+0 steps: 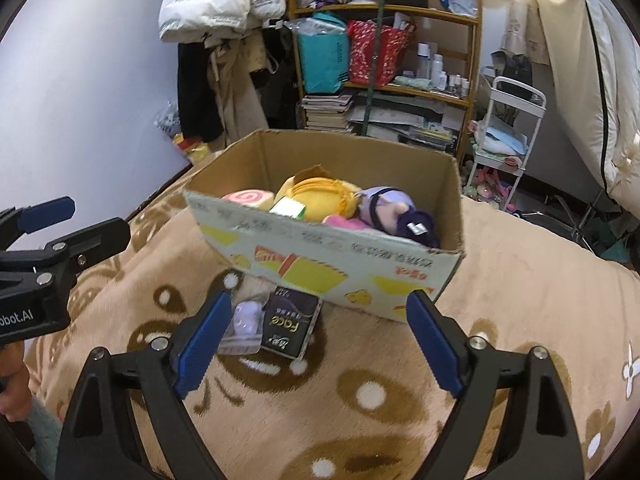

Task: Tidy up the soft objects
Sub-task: 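Withdraw both tools and lower them toward the purple packet and black Face box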

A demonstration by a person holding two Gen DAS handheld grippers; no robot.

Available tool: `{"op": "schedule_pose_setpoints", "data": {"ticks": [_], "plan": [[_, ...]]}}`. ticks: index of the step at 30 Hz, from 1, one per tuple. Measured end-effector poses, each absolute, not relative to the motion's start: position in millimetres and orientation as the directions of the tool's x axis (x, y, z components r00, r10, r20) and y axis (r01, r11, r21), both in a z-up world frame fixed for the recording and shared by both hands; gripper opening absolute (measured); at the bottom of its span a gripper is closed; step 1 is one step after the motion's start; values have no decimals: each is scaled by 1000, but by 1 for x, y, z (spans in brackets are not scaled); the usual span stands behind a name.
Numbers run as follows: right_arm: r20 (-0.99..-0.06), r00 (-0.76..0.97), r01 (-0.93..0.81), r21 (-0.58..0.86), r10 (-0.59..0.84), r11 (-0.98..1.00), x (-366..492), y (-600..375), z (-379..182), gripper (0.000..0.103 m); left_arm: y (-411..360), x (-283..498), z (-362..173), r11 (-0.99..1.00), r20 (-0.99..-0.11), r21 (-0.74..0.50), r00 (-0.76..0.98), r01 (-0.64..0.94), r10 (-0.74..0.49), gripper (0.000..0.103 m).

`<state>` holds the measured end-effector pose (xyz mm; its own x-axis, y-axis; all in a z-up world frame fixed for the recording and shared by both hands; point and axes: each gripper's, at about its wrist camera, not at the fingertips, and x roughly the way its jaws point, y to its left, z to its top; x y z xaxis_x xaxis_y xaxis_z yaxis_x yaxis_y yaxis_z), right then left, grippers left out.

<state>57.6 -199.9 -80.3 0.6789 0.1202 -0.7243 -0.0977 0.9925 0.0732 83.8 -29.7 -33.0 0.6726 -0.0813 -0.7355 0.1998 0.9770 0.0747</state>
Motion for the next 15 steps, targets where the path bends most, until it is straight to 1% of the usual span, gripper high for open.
{"op": "schedule_pose_setpoints", "data": {"ticks": [7, 15], "plan": [[-744, 657, -101, 74, 122, 992, 61, -193, -91, 94, -26, 87, -40, 980, -762, 69, 644, 187, -69, 93], [-765, 632, -111, 67, 122, 992, 73, -191, -106, 94, -30, 99, -63, 977, -809, 70, 585, 202, -63, 93]]}}
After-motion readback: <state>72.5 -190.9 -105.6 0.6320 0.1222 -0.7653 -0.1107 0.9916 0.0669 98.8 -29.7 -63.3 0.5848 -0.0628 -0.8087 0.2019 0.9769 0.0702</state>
